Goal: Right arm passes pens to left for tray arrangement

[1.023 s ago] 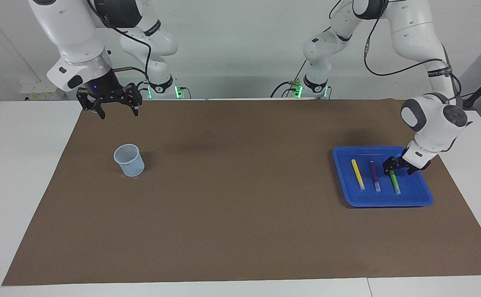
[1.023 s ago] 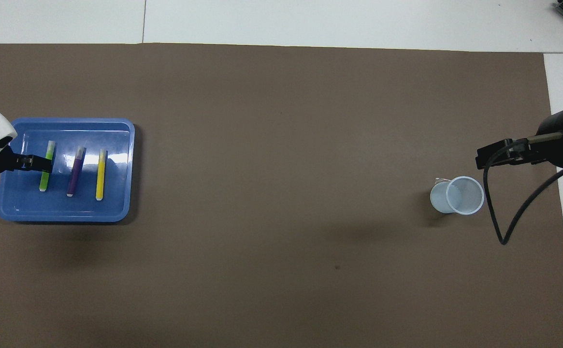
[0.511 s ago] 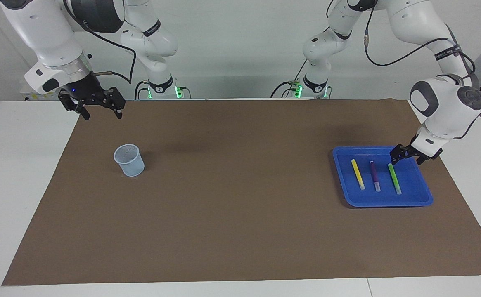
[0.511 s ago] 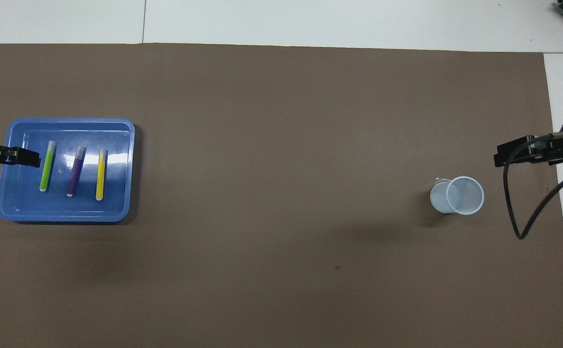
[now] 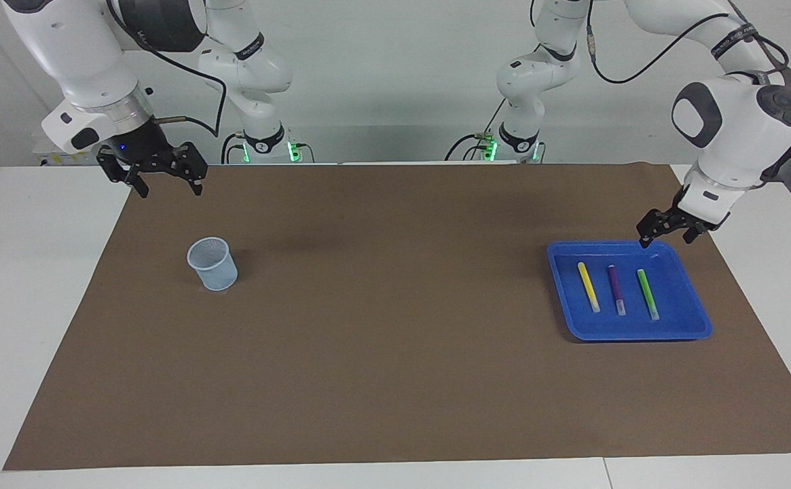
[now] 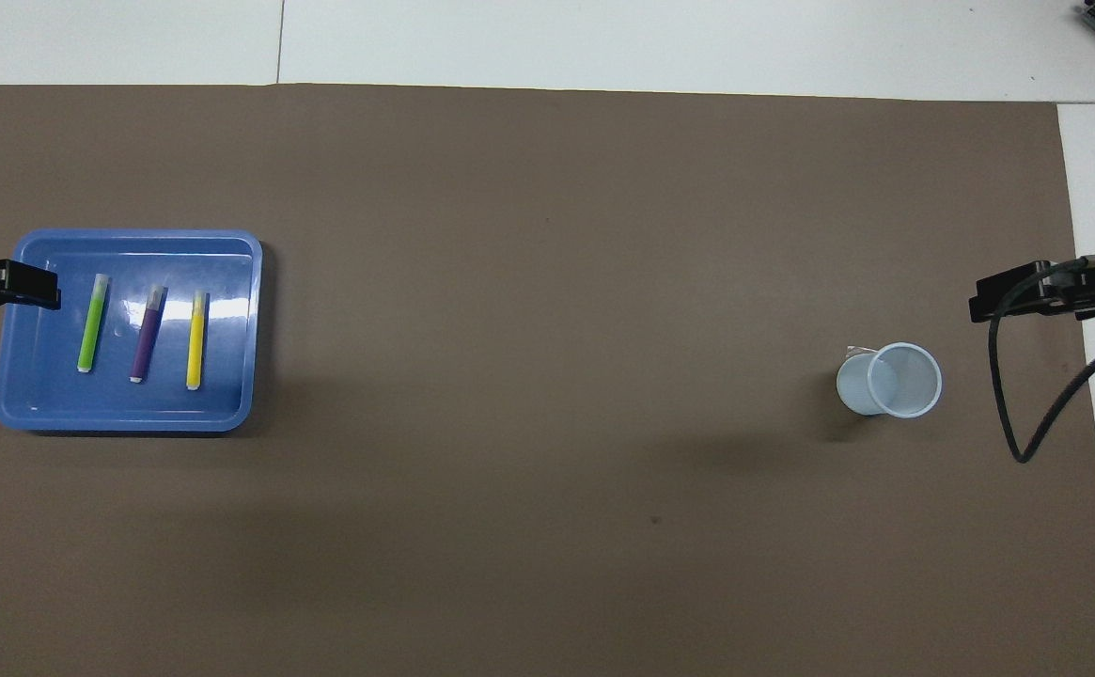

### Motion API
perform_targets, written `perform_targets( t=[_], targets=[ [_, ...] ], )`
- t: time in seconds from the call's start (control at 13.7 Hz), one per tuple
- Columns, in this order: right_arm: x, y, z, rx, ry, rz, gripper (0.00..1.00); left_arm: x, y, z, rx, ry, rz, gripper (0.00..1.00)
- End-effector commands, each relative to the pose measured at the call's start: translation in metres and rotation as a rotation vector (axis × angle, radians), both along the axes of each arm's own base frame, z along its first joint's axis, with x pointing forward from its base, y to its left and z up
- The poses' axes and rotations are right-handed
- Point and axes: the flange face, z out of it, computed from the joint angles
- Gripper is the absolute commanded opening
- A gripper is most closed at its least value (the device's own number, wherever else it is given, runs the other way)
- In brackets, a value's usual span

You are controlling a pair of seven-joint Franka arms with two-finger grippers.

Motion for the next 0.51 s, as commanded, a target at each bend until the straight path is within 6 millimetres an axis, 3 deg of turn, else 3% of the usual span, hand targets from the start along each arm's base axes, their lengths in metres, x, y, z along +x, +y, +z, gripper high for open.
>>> perform_targets(
  t=[0.0,0.15,0.22,0.44],
  targets=[
    [-0.001,0.0,0.001,-0.008,0.004,-0.012,1.0,-0.019,-0.016,0.028,0.005,0.009,0.009,1.0],
    [-0.001,0.001,0.001,-0.009,0.001,-0.011,1.0,-0.029,-0.025,0.045,-0.018,0.015,0.04,1.0],
    [0.0,0.0,0.001,-0.009,0.0,-0.012,1.0,-0.033,-0.04,0.059,-0.027,0.015,0.031,1.0],
    [0.0,0.0,0.001,-0.008,0.0,-0.012,1.0,-0.044,-0.042,0.086,-0.042,0.063,0.029,1.0]
  ],
)
